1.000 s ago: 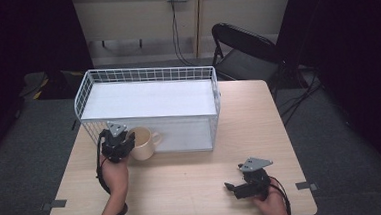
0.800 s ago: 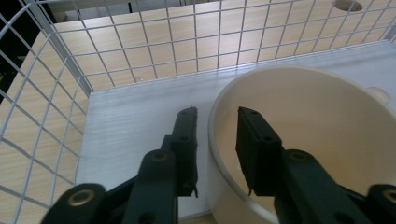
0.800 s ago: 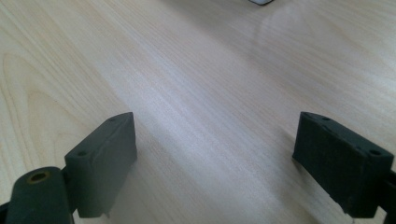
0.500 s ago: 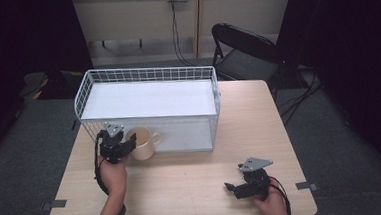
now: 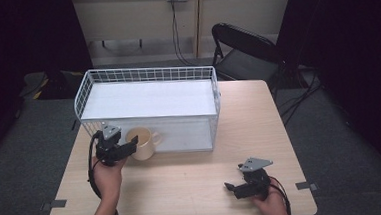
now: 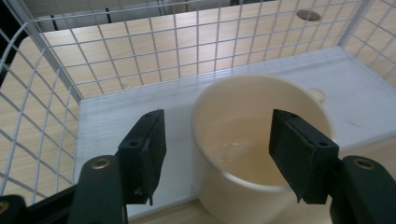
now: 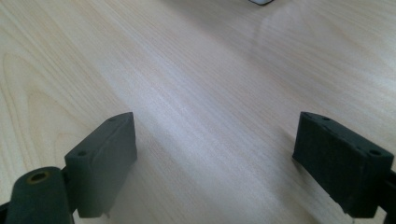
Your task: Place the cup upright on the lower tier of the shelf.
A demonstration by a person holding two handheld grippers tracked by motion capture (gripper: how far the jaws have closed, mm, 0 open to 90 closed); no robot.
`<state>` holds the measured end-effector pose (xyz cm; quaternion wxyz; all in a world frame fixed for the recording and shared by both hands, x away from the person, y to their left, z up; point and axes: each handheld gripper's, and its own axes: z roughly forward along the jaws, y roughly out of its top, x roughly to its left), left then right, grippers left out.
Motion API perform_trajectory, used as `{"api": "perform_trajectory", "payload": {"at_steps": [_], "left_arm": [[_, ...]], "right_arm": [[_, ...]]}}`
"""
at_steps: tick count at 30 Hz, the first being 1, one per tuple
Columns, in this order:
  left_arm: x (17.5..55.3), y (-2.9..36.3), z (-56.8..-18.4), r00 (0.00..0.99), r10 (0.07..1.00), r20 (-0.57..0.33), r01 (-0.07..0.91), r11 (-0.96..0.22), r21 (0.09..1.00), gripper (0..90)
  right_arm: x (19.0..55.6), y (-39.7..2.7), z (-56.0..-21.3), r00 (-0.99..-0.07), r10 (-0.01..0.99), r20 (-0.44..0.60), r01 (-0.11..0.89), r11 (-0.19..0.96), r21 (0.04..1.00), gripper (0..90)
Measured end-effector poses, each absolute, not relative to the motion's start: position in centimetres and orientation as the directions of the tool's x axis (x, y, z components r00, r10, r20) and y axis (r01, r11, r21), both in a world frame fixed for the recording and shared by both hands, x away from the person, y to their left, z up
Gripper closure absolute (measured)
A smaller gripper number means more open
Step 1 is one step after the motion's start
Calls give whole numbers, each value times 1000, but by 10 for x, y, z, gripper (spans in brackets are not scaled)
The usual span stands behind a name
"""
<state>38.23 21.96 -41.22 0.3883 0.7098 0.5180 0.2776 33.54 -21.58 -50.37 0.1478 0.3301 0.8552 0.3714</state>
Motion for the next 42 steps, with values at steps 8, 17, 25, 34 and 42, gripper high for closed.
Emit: {"api": "perform_trajectory", "payload": {"at_steps": [8, 17, 25, 34, 42], "left_arm": [[373, 221, -409, 348, 937, -36, 520, -161, 839, 305], [364, 223, -413, 362, 931, -42, 525, -166, 835, 286], [363, 220, -423, 361, 932, -37, 544, -178, 820, 283], [367, 215, -434, 362, 932, -34, 564, -190, 803, 284], [370, 210, -436, 361, 932, -36, 565, -188, 804, 301]], "right_arm": [[335, -216, -504, -739, 674, -8, 455, 506, 733, 124], [335, -216, -504, -738, 674, -8, 455, 506, 733, 124], [335, -216, -504, -738, 674, -8, 455, 506, 733, 124], [335, -216, -504, -738, 674, -8, 455, 506, 733, 125], [335, -216, -504, -738, 674, -8, 455, 506, 733, 125]]}}
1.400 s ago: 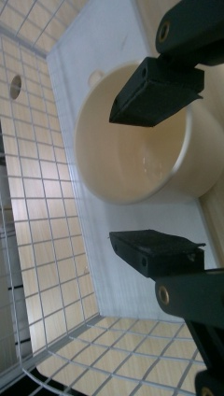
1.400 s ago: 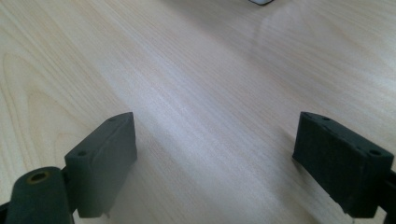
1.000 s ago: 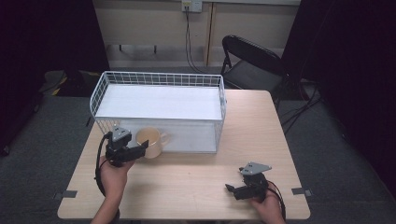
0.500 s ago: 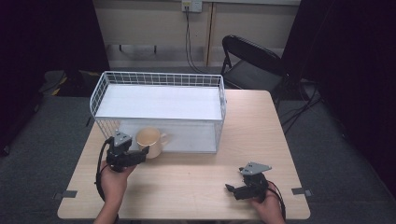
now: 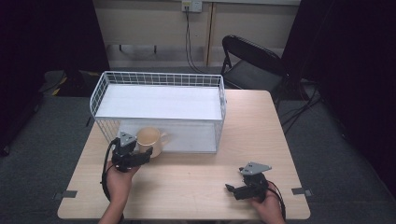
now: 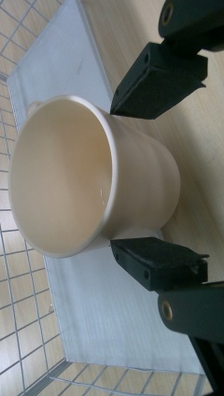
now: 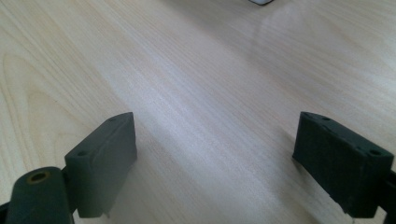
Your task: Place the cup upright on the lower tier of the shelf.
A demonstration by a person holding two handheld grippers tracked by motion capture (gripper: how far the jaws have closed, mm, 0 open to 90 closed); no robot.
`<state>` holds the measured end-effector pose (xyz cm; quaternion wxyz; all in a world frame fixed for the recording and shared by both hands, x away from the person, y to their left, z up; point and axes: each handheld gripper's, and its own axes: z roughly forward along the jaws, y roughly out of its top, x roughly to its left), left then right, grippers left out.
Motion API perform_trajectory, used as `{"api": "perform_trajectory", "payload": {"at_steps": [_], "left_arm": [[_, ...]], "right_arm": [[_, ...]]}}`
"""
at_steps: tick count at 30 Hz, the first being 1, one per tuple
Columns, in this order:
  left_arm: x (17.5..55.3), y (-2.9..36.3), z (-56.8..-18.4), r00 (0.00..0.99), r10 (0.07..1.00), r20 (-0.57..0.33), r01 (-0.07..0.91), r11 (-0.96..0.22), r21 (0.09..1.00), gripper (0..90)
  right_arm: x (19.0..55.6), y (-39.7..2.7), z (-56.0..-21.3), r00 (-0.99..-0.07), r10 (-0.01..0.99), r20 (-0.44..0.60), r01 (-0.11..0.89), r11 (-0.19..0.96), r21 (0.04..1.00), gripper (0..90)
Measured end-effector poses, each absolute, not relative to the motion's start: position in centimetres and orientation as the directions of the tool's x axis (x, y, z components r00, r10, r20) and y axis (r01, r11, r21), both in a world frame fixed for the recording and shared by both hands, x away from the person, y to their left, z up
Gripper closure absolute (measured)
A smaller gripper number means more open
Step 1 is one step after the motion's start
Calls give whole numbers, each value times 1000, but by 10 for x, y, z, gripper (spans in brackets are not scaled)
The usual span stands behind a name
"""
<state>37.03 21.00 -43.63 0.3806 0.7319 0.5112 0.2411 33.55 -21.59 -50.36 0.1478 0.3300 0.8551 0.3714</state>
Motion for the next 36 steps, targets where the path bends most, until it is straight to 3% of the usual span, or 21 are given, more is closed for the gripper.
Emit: {"api": "perform_trajectory", "payload": {"at_steps": [8, 20, 29, 36], "left_arm": [[372, 210, -439, 349, 936, -41, 571, -178, 801, 348], [379, 211, -441, 324, 945, -50, 582, -157, 798, 516], [382, 208, -442, 311, 949, -47, 588, -153, 795, 548], [385, 206, -444, 303, 952, -51, 594, -147, 791, 635]], "right_arm": [[335, -216, -504, -738, 674, -8, 455, 506, 733, 124], [335, -216, -504, -738, 674, -7, 455, 506, 733, 125], [335, -216, -504, -738, 674, -7, 455, 506, 733, 125], [335, -216, -504, -738, 674, -7, 455, 506, 733, 125]]}}
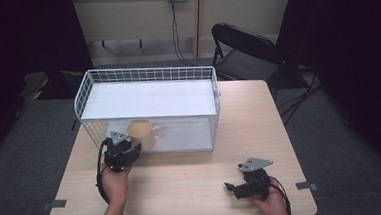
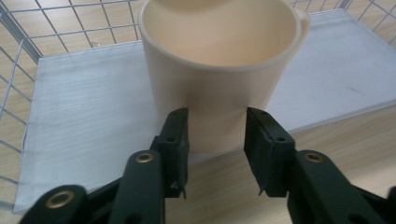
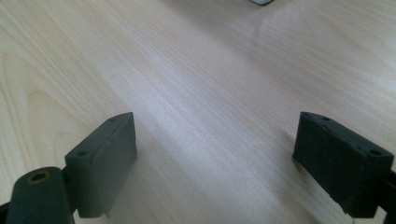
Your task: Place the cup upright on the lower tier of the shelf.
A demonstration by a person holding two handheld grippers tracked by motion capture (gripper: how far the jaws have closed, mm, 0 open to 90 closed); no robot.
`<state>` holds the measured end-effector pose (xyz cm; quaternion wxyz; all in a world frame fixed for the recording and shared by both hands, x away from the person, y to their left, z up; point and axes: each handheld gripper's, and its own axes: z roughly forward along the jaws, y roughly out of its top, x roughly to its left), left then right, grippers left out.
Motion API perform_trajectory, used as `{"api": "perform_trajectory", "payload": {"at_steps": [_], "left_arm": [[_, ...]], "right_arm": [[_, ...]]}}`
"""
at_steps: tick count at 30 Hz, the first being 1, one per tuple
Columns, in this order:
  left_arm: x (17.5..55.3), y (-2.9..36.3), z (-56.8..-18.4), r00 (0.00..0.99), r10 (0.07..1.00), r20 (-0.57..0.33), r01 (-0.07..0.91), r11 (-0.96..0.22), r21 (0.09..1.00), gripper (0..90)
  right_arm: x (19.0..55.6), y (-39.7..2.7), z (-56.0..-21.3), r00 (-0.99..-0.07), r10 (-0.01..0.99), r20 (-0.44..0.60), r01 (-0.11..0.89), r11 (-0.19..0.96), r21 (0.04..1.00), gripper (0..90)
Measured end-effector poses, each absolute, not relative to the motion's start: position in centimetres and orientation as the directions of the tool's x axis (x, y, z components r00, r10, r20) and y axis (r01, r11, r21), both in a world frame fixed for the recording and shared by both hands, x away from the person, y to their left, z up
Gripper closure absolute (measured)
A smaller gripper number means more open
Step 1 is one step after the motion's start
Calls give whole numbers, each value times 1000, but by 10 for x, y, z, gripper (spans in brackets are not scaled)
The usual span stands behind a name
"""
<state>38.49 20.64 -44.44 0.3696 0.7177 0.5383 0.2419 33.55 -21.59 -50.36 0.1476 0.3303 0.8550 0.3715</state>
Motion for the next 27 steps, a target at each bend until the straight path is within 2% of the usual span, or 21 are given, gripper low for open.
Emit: {"api": "perform_trajectory", "payload": {"at_steps": [6, 15, 16, 23, 27], "left_arm": [[387, 206, -445, 308, 951, -37, 591, -161, 790, 703], [392, 203, -445, 305, 951, -49, 586, -147, 797, 740], [392, 203, -446, 305, 951, -50, 585, -146, 798, 722], [390, 206, -448, 306, 949, -74, 598, -131, 791, 426], [387, 209, -449, 322, 945, -61, 588, -150, 795, 321]], "right_arm": [[335, -216, -504, -738, 674, -7, 455, 506, 733, 125], [335, -216, -504, -739, 674, -7, 455, 506, 733, 125], [335, -216, -504, -738, 674, -7, 455, 506, 733, 125], [335, -216, -504, -739, 674, -7, 455, 506, 733, 125], [335, -216, -504, -738, 674, -7, 455, 506, 733, 125]]}}
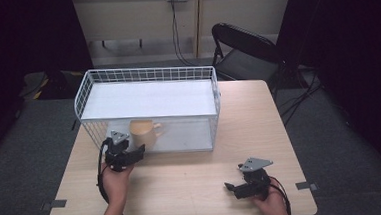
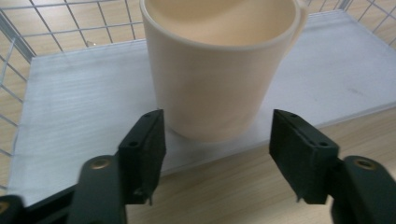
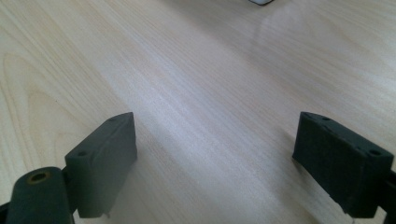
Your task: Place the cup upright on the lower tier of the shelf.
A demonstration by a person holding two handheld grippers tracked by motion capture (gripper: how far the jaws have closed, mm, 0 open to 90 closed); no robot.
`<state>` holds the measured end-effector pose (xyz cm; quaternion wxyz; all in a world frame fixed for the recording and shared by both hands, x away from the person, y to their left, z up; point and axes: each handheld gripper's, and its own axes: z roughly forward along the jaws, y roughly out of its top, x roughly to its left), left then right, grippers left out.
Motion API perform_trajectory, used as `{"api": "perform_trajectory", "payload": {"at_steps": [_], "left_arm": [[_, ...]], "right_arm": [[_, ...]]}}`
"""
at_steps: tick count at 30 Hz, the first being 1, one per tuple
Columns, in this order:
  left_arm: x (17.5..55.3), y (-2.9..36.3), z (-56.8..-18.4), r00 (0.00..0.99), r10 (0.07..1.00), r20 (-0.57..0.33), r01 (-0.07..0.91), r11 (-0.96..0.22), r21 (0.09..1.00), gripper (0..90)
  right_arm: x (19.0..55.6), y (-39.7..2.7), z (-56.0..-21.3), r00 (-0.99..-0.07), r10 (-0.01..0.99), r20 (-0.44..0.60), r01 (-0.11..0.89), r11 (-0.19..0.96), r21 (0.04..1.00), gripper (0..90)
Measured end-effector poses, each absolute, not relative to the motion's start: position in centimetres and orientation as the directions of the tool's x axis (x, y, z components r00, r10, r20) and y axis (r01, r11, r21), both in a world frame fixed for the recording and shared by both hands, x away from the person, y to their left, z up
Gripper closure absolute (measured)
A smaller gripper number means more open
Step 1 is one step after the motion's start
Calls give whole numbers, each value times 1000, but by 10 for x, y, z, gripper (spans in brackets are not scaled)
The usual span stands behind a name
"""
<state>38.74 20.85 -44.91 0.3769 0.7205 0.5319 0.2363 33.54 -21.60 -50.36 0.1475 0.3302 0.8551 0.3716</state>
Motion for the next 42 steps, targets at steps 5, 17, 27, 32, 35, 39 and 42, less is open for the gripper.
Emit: {"api": "perform_trajectory", "payload": {"at_steps": [5, 17, 27, 32, 35, 39, 42], "left_arm": [[386, 210, -450, 345, 936, -69, 584, -156, 797, 246], [379, 216, -446, 373, 922, -100, 582, -148, 800, 177], [374, 219, -447, 392, 916, -90, 586, -173, 791, 177], [372, 220, -446, 413, 903, -116, 594, -170, 787, 177], [370, 220, -446, 415, 901, -123, 592, -165, 789, 176], [367, 224, -445, 420, 900, -113, 584, -173, 793, 174], [365, 228, -446, 419, 900, -122, 585, -165, 794, 174]], "right_arm": [[335, -216, -504, -739, 674, -6, 455, 505, 733, 125], [335, -216, -504, -738, 674, -7, 455, 506, 733, 125], [335, -216, -504, -738, 674, -7, 455, 506, 733, 125], [335, -216, -504, -739, 674, -7, 455, 506, 733, 125], [335, -216, -504, -738, 674, -7, 455, 506, 733, 125], [335, -216, -504, -738, 674, -7, 455, 506, 733, 125], [335, -216, -504, -739, 674, -7, 455, 506, 733, 125]]}}
